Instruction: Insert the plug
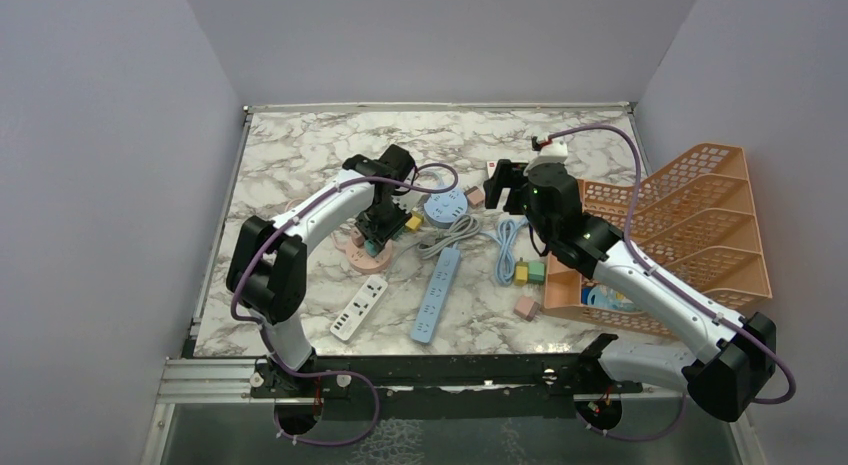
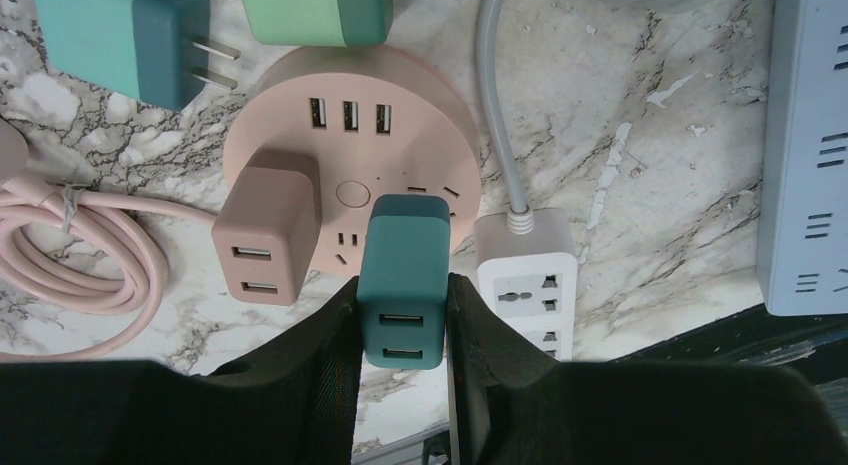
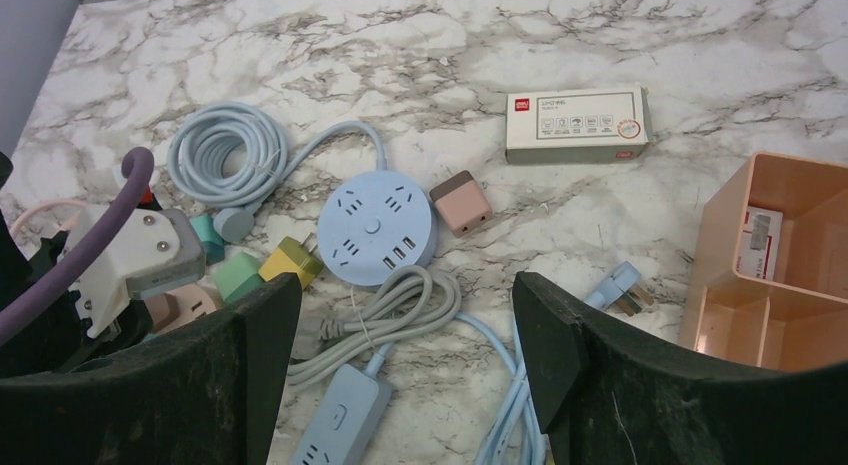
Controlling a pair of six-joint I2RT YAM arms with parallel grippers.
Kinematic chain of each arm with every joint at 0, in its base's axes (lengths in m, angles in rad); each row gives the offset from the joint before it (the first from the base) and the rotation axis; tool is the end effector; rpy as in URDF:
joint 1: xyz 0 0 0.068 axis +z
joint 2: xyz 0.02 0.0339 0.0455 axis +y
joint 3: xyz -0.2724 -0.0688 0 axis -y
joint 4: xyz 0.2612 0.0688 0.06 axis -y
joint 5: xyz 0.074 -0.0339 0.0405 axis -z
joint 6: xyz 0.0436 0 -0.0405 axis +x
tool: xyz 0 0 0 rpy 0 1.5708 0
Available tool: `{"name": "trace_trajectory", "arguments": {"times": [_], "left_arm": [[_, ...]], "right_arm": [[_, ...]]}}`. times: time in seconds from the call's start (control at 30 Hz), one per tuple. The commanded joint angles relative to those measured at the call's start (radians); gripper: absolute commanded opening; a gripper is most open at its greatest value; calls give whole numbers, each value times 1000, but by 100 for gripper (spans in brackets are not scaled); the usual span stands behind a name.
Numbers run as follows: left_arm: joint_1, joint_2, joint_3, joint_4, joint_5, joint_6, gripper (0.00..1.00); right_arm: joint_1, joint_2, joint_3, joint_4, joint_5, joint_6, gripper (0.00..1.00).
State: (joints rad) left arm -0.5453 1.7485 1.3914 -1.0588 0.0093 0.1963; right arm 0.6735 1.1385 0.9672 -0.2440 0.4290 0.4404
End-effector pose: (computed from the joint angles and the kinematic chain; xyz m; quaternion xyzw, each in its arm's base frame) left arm 0.3007 -0.1829 0.2303 0.3616 0.9291 -0.0180 0.0754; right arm 0.2282 0.1589 0.3296 0.0203 0.8265 0.1307 0.5472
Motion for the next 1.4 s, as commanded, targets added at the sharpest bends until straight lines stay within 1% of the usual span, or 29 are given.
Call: {"name": "trace_trajectory", "arguments": {"times": [0.0, 0.27, 0.37, 0.4, 0.57, 0.77, 0.97, 1.07, 1.1, 1.3, 1.37], "left_arm": [[-2, -27, 30, -23, 0, -3, 0], [-2, 9, -23, 2, -27, -12, 0], [-2, 13, -23, 12, -27, -12, 0], [-2, 15, -47, 13, -30, -12, 0], [-2, 20, -70, 41, -26, -11, 0], [-2, 10, -73, 71, -33, -11, 0], [-2, -41, -47, 65, -32, 3, 0], [-2, -41, -42, 62, -31, 8, 0], [-2, -65, -43, 61, -32, 9, 0], [-3, -53, -74, 67, -28, 1, 0], [-3, -23, -84, 70, -13, 1, 0]], "right_arm": [[-2, -13, -10, -10, 10, 11, 78], [-2, -25, -20, -15, 15, 14, 78], [-2, -28, -23, -17, 15, 13, 78], [-2, -28, -24, -16, 15, 13, 78], [-2, -26, -25, -15, 13, 14, 78], [-2, -29, -28, -15, 19, 14, 78], [-2, -23, -25, -12, 16, 12, 78], [-2, -19, -25, -10, 12, 16, 78], [-2, -18, -25, -9, 9, 17, 78], [-3, -8, -18, -9, 2, 17, 77], [-2, -11, -19, -11, 3, 16, 77]]}}
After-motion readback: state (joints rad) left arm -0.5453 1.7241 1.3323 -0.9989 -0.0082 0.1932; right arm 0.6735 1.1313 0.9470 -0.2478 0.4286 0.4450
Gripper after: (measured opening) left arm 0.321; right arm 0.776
